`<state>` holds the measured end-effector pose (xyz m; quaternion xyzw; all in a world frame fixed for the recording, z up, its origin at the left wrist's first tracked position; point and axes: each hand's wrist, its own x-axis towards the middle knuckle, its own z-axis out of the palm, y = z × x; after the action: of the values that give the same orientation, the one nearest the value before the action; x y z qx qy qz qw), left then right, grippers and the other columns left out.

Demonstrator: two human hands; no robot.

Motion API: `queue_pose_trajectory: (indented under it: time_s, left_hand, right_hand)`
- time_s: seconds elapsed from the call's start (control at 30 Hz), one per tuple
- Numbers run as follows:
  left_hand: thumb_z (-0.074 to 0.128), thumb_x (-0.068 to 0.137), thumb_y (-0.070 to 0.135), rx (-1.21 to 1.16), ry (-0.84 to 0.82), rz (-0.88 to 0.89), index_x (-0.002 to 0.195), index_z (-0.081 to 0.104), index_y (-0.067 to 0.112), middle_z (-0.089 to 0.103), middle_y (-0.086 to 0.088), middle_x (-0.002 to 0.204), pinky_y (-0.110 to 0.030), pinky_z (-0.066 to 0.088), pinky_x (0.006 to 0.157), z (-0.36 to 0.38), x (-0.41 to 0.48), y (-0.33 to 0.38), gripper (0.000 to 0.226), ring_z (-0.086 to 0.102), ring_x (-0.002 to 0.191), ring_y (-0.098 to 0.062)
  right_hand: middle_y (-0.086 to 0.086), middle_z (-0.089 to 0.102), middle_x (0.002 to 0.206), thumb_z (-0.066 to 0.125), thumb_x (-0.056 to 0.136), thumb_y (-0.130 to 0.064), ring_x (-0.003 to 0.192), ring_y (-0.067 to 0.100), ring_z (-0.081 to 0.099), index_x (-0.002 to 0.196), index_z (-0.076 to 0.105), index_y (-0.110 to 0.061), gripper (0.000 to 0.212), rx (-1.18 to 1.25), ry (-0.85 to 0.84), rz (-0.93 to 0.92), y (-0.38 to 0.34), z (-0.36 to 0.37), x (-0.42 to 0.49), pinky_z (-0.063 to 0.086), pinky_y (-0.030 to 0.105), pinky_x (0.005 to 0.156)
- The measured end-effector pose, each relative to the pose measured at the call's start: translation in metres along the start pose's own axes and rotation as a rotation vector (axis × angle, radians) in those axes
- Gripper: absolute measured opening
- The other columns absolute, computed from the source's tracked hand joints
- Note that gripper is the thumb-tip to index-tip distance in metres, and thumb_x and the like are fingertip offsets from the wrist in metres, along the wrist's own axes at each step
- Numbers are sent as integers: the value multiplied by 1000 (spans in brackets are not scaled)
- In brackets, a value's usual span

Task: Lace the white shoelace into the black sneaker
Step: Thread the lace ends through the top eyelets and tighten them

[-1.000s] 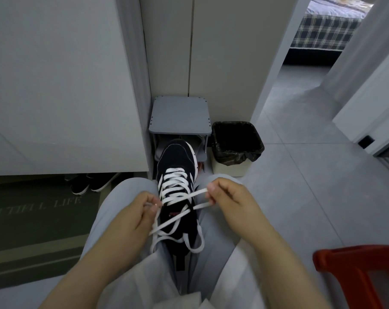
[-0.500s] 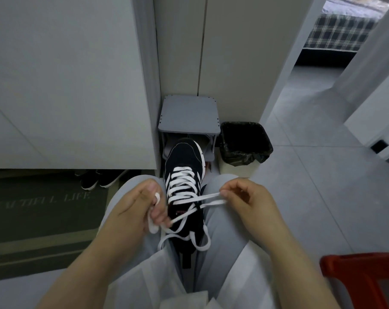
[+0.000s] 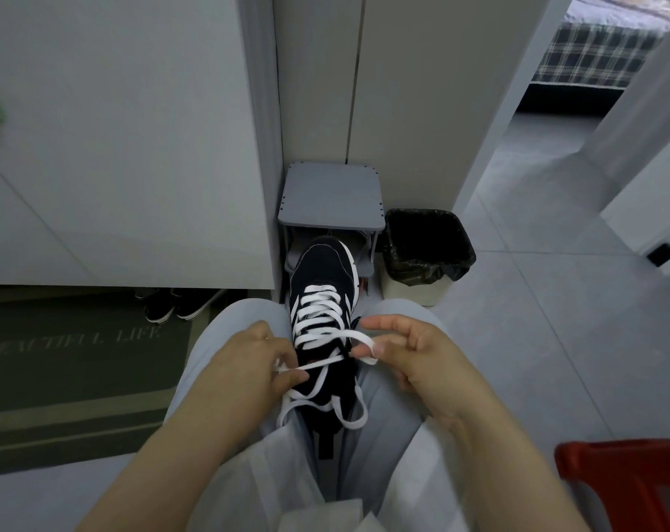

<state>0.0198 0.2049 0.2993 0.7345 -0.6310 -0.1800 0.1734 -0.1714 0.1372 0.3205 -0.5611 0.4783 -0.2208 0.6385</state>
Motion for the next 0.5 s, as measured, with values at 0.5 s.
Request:
queue_pose_trajectory:
  time_s: [0.5]
  left_hand:
    - [34,94,30,-958,-27,-54,77,52,8,63,2,68,-17,49,68,11,-18,29,33,60,67,-11]
  right_hand:
    - [-4,69,72,50,90,0,55,-3,57,101,56,-15,19,54,85,-1,9,19,18,40,11,54]
